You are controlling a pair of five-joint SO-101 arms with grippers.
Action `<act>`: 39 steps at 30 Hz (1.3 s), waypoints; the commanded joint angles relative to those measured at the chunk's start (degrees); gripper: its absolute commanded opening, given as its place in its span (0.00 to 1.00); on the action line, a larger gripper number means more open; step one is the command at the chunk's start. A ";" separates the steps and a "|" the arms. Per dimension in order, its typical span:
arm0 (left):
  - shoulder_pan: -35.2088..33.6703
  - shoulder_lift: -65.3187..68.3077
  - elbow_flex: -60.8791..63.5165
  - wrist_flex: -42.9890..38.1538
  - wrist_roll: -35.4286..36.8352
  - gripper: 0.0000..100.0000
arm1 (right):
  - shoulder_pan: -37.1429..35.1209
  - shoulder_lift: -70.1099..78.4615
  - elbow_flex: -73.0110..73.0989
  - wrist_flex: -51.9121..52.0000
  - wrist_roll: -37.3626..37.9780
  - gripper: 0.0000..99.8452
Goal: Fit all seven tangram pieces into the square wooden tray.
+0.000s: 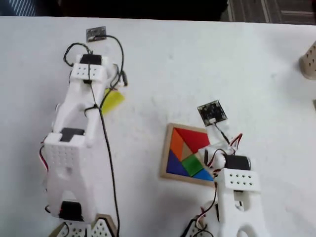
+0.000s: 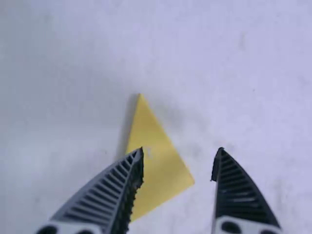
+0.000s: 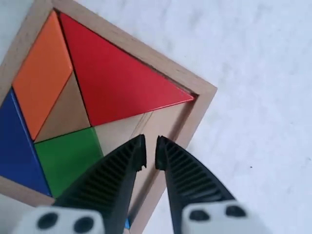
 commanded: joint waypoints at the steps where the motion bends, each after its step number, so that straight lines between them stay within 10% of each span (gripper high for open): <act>1: -0.92 4.79 -6.59 -0.97 -0.35 0.23 | -0.57 -1.45 -0.53 -1.45 0.88 0.05; 16: 2.33 12.88 -15.56 20.13 -0.70 0.23 | -0.57 -1.45 -0.53 -1.45 0.88 0.05; 39: -3.21 17.71 -29.54 12.22 -9.14 0.24 | -0.57 -1.10 -0.53 -1.54 0.88 0.05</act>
